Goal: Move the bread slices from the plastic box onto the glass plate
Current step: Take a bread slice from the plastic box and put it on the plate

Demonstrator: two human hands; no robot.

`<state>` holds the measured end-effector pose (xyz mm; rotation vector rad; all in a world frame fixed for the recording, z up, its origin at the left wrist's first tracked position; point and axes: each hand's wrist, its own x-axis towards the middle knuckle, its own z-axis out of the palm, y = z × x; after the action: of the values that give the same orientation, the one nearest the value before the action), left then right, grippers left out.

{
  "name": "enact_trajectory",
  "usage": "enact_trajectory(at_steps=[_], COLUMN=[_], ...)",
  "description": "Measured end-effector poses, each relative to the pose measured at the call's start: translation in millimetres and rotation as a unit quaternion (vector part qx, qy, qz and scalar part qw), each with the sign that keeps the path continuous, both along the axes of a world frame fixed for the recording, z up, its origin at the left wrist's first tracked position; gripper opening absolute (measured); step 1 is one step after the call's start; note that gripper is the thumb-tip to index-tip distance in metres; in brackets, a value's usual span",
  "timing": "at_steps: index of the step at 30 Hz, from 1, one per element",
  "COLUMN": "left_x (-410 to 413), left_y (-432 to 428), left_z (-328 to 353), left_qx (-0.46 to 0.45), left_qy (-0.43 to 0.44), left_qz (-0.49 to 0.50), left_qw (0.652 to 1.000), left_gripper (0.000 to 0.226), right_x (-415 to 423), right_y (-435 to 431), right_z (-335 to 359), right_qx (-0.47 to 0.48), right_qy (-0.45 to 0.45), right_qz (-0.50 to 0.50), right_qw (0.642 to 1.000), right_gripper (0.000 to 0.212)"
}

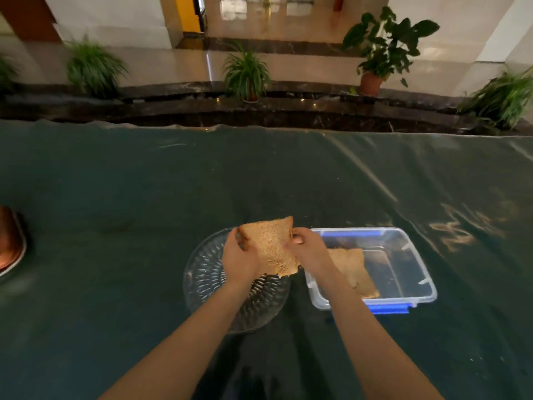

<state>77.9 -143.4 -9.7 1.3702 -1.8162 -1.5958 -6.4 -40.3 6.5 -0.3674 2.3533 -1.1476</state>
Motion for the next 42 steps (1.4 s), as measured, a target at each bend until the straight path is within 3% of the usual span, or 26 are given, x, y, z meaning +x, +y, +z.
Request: enact_trajectory(at_steps=[5,10,15,22,31,34,42], left_x=[27.3,32.4,31.9,33.7,37.0,34.8,18.3], left_y=[-44.0,-76.0,-91.6,-91.2,-85.1,-80.7,-56.7], left_z=[-21.9,-41.8,-53.6,-63.3,-51.4,-43.1,-13.3], left_qx=[-0.017,-0.046,-0.055,-0.088,-0.13,-0.145,-0.264], left_qy=[-0.048,-0.101,-0.117,-0.146,-0.122,-0.136,-0.176], left_qz=[0.023,-0.061,-0.101,-0.134,-0.15,-0.166,-0.204], left_qw=[0.998,0.992,0.987,0.976,0.973,0.966,0.926], left_gripper=[0.047,0.046,0.056,0.061,0.055,0.064,0.063], right_x=[23.9,30.2,26.0,22.4,21.9,22.7,7.4], right_y=[-53.7,-88.2,-102.4,-104.1,-100.5,-93.6,-63.4], right_z=[-32.1,-59.2,-75.9,-86.6,-78.9,-70.7,-30.3], right_qx=[0.02,0.013,0.036,0.112,0.161,0.181,0.183], right_qy=[0.005,0.015,0.045,0.092,0.092,0.121,0.174], right_qz=[0.025,0.006,0.017,0.064,0.084,0.115,0.167], right_qw=[0.999,1.0,0.998,0.987,0.979,0.969,0.953], right_gripper=[0.034,0.016,0.023,0.014,0.051,0.064,0.07])
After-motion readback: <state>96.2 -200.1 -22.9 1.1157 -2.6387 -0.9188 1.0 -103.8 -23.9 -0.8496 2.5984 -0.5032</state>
